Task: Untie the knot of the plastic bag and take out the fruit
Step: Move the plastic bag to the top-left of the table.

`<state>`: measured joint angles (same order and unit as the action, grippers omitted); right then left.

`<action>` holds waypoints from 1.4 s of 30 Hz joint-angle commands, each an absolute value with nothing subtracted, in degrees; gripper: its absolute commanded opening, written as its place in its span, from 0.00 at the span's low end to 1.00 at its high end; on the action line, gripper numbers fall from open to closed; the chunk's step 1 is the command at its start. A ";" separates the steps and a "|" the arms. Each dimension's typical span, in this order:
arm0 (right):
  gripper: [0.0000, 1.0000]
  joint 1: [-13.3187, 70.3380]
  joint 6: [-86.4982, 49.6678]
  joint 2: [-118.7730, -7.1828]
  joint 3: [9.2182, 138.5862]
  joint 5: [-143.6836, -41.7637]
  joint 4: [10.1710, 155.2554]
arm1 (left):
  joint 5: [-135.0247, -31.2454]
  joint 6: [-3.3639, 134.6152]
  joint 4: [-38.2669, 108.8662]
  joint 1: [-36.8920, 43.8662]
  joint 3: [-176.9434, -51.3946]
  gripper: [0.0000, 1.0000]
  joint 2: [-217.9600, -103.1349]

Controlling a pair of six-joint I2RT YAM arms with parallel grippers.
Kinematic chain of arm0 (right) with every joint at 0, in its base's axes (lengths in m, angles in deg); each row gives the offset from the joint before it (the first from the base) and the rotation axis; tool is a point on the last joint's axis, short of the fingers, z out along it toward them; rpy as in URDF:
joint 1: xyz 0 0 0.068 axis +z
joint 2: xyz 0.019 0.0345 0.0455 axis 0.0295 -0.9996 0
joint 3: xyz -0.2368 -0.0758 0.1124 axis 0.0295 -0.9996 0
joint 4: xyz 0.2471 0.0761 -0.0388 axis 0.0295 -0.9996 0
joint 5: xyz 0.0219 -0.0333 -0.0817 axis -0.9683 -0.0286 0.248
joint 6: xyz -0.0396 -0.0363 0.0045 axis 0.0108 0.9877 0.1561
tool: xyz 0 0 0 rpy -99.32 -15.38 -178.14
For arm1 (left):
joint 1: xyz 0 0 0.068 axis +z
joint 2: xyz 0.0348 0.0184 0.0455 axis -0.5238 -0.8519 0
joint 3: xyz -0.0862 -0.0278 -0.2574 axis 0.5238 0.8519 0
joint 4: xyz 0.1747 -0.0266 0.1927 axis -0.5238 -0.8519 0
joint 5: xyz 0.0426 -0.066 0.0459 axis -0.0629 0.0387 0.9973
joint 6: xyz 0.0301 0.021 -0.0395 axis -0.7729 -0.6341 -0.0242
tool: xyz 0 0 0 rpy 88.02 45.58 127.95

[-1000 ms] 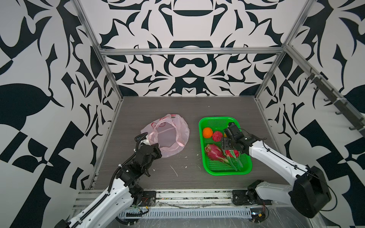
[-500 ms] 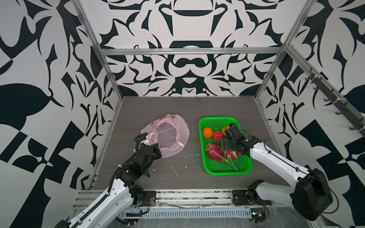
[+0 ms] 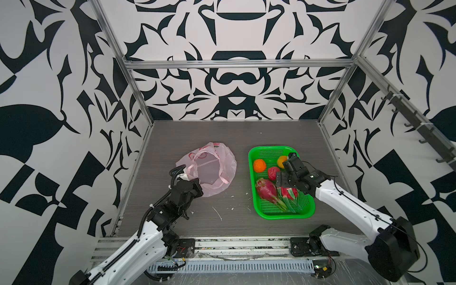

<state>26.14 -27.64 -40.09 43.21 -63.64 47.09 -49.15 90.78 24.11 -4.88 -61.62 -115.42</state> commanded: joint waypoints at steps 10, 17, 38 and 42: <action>0.99 26.08 -24.74 -39.07 50.93 -63.48 47.35 | -55.43 89.99 51.45 -3.26 -64.61 0.00 -140.04; 0.99 26.03 -24.08 -40.50 52.85 -63.77 48.86 | -59.83 87.55 54.81 -2.36 -73.84 0.00 -152.60; 0.99 24.72 -24.45 -45.01 56.29 -68.71 52.51 | -54.17 87.52 11.61 -2.81 -83.36 1.00 -126.66; 0.99 23.93 -24.26 -44.93 56.87 -69.12 53.32 | -48.00 85.87 1.38 -2.75 -87.47 1.00 -121.05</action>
<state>24.55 -24.60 -45.38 54.03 -68.52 51.22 -53.72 87.13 11.92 -2.67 -84.09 -123.71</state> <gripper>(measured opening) 0.989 0.996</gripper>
